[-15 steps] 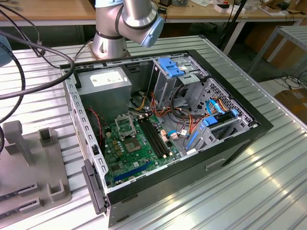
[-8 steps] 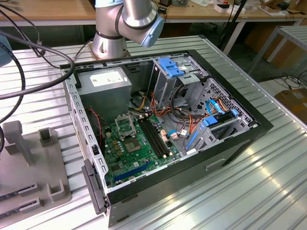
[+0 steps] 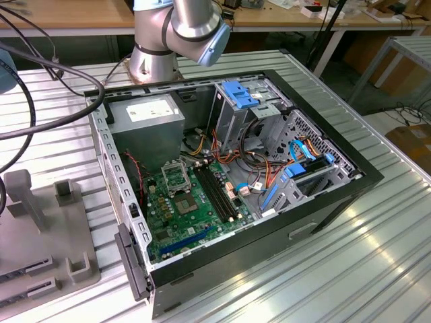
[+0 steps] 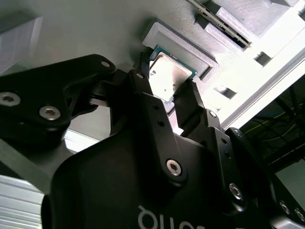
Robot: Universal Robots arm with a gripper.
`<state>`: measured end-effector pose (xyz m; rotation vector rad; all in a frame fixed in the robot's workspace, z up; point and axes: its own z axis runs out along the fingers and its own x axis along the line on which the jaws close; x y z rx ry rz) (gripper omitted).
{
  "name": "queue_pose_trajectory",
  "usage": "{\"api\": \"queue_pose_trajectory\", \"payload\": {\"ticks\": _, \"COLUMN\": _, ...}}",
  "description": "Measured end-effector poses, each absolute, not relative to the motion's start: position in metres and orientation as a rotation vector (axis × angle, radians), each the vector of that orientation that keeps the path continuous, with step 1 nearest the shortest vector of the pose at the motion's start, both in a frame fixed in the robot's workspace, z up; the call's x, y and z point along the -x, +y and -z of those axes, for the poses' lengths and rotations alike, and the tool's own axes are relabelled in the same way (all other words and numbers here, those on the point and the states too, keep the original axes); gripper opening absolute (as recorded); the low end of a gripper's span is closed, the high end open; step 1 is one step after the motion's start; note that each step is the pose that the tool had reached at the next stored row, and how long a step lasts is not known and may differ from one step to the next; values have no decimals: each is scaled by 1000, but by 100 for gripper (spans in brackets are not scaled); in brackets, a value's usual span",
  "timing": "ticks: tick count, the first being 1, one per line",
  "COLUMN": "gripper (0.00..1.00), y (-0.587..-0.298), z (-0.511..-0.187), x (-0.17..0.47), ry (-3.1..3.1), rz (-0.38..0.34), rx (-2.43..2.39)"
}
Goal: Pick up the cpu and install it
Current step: 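Pick up the cpu and move it towards the insertion slot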
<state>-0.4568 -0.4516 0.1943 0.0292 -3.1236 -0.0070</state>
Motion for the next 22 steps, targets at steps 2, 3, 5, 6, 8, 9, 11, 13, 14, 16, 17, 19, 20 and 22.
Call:
{"api": "queue_pose_trajectory", "payload": {"ticks": 2, "gripper": 54, "y": -452, "z": -194, "x": 457, "ry": -3124, "rz": 7, "rx": -29}}
{"api": "queue_pose_trajectory", "payload": {"ticks": 3, "gripper": 54, "y": -452, "z": -194, "x": 457, "ry": -3124, "rz": 7, "rx": -29}}
{"api": "queue_pose_trajectory", "payload": {"ticks": 5, "gripper": 54, "y": -452, "z": -194, "x": 457, "ry": -3124, "rz": 7, "rx": -29}}
{"api": "queue_pose_trajectory", "payload": {"ticks": 6, "gripper": 54, "y": -452, "z": -194, "x": 457, "ry": -3123, "rz": 7, "rx": -29}}
{"api": "queue_pose_trajectory", "payload": {"ticks": 8, "gripper": 54, "y": -452, "z": -194, "x": 457, "ry": -3123, "rz": 7, "rx": -29}}
{"api": "queue_pose_trajectory", "payload": {"ticks": 9, "gripper": 54, "y": -452, "z": -194, "x": 457, "ry": -3123, "rz": 7, "rx": -29}}
{"api": "queue_pose_trajectory", "payload": {"ticks": 11, "gripper": 54, "y": -452, "z": -194, "x": 457, "ry": -3123, "rz": 7, "rx": -28}}
{"api": "queue_pose_trajectory", "payload": {"ticks": 13, "gripper": 54, "y": -452, "z": -193, "x": 457, "ry": -3123, "rz": 6, "rx": -26}}
{"api": "queue_pose_trajectory", "payload": {"ticks": 14, "gripper": 54, "y": -452, "z": -193, "x": 457, "ry": -3123, "rz": 6, "rx": -25}}
{"api": "queue_pose_trajectory", "payload": {"ticks": 16, "gripper": 54, "y": -452, "z": -193, "x": 457, "ry": -3123, "rz": 6, "rx": -24}}
{"api": "queue_pose_trajectory", "payload": {"ticks": 17, "gripper": 54, "y": -452, "z": -193, "x": 457, "ry": -3124, "rz": 7, "rx": -24}}
{"api": "queue_pose_trajectory", "payload": {"ticks": 19, "gripper": 54, "y": -452, "z": -193, "x": 457, "ry": -3123, "rz": 7, "rx": -24}}
{"api": "queue_pose_trajectory", "payload": {"ticks": 20, "gripper": 54, "y": -452, "z": -193, "x": 457, "ry": -3124, "rz": 7, "rx": -24}}
{"api": "queue_pose_trajectory", "payload": {"ticks": 22, "gripper": 54, "y": -452, "z": -193, "x": 457, "ry": -3124, "rz": 7, "rx": -24}}
